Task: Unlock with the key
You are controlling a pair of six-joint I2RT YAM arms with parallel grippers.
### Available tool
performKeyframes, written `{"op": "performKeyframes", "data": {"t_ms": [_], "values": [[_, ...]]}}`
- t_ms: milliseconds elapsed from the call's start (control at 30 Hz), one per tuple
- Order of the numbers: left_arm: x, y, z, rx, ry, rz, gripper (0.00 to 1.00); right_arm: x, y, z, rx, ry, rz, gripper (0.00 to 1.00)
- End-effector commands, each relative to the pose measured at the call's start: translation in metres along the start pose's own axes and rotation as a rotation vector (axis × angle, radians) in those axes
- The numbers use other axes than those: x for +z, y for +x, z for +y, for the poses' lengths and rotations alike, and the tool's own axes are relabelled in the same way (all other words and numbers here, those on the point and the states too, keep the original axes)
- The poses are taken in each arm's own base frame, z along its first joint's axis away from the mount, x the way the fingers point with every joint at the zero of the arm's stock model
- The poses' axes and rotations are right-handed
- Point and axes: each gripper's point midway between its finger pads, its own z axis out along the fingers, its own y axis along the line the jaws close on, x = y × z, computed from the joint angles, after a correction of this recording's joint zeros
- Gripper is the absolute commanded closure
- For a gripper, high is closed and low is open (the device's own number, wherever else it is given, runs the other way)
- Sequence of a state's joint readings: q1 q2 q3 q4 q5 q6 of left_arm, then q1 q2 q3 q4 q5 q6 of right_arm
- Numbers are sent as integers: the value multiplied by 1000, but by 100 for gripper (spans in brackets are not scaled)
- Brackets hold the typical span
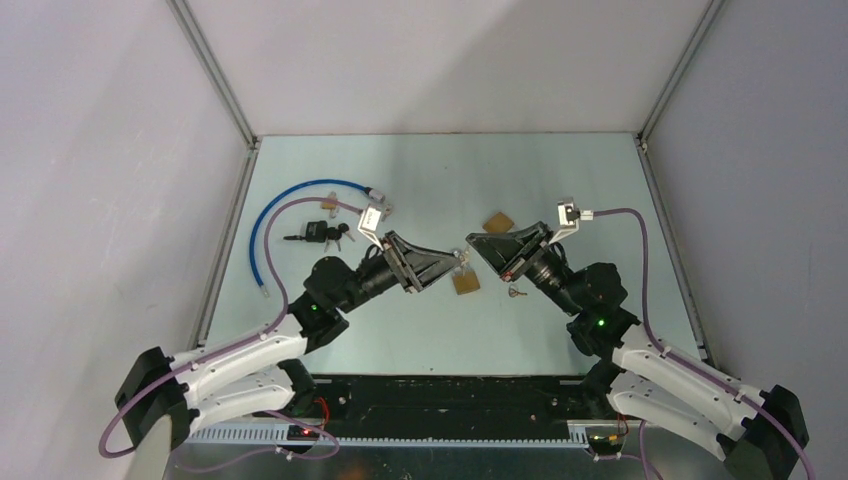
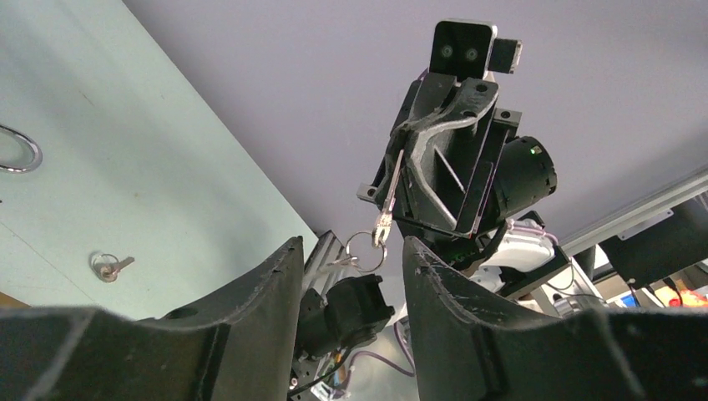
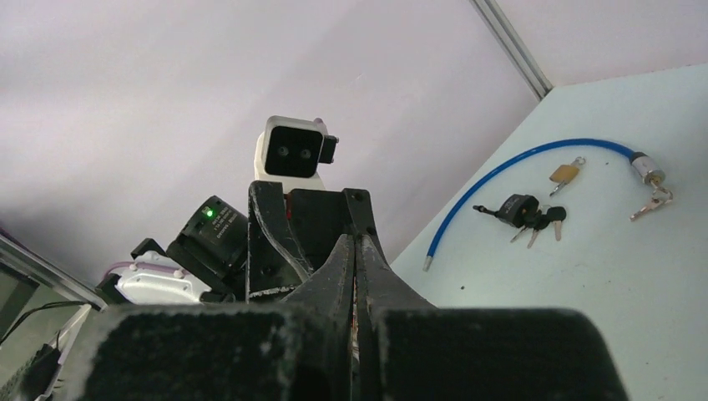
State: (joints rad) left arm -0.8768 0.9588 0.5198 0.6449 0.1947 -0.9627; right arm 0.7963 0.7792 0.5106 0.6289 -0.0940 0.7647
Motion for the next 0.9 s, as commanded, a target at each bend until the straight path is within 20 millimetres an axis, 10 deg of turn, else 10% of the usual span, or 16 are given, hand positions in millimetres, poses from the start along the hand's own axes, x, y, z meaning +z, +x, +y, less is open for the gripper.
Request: {"op": "performKeyframes", "data": {"t_ms": [0, 867], "values": [[4, -19, -21, -2, 62, -75, 48, 2, -10, 13, 12, -49, -49, 100], [14, -11, -40, -33, 132, -37, 75, 6, -3, 17, 24, -70, -38, 100]]}}
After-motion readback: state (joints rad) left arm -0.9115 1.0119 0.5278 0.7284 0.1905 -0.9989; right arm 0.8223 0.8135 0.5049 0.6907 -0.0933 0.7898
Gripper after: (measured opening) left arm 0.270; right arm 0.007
